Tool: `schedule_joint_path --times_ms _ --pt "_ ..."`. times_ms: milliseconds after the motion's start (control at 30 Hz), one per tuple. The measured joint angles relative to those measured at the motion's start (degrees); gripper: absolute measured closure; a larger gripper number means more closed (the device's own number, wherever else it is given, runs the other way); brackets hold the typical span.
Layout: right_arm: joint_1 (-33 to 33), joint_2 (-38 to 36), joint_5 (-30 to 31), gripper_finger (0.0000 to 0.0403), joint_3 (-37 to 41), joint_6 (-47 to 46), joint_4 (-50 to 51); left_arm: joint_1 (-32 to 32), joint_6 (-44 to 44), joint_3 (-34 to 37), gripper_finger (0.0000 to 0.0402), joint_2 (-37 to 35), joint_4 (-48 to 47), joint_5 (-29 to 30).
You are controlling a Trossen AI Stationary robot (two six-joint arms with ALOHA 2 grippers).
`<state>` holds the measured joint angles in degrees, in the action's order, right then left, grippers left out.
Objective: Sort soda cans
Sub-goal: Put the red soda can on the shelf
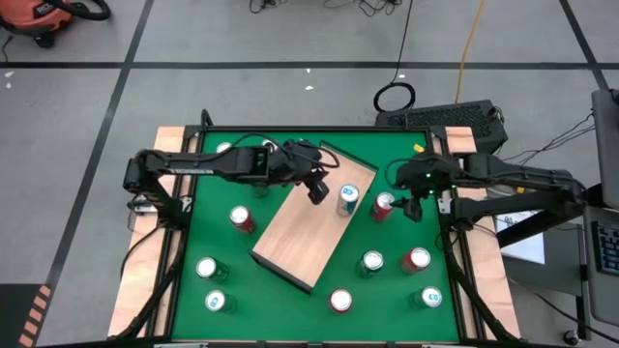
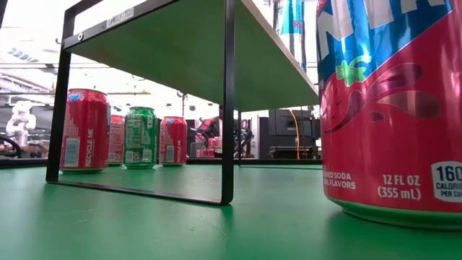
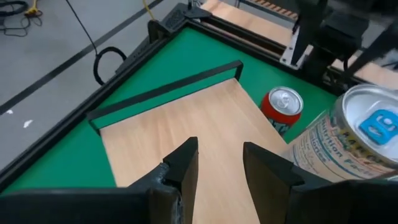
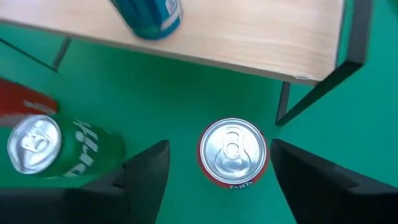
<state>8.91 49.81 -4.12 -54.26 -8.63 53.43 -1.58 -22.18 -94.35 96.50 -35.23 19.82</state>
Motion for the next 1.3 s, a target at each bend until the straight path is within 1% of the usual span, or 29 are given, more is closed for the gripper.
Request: schedule_joint_path --times_ms 200,267,367,567,700,967,1167,1300 --pt "0.0 4.42 -0.15 0.0068 0.75 3.73 -0.52 0.02 -0.04 0.0 0.0275 -1.11 -1.78 0.24" --pt "0.0 5.45 -0.21 0.0057 1.78 4.48 -1.31 0.02 -0.01 0.0 0.0275 -1.24 -1.92 0.23" --pt "0.0 6.91 -0.35 0.0052 3.56 4.81 -2.49 0.02 -0.01 0.0 0.0275 -1.45 -1.94 0.24" --pt "0.02 10.34 1.42 0.0051 7.0 5.34 -6.88 0.05 0.21 0.0 0.0275 -1.46 -1.92 0.57" --pt "0.02 12.82 1.18 0.0056 7.85 6.46 -8.69 0.04 0.45 0.0 0.0275 -1.44 -2.44 0.65" --pt "0.02 16.69 1.15 0.0101 7.72 7.03 -9.35 0.04 0.54 0.0 0.0275 -1.43 -4.85 0.65" --pt "0.02 17.4 1.22 0.0109 7.72 6.72 -10.74 0.04 0.55 0.0 0.0275 -1.43 -4.85 0.65" --pt "0.01 16.13 1.18 0.0109 7.79 6.24 -10.19 0.04 0.55 0.0 0.0275 -1.43 -4.84 0.65"
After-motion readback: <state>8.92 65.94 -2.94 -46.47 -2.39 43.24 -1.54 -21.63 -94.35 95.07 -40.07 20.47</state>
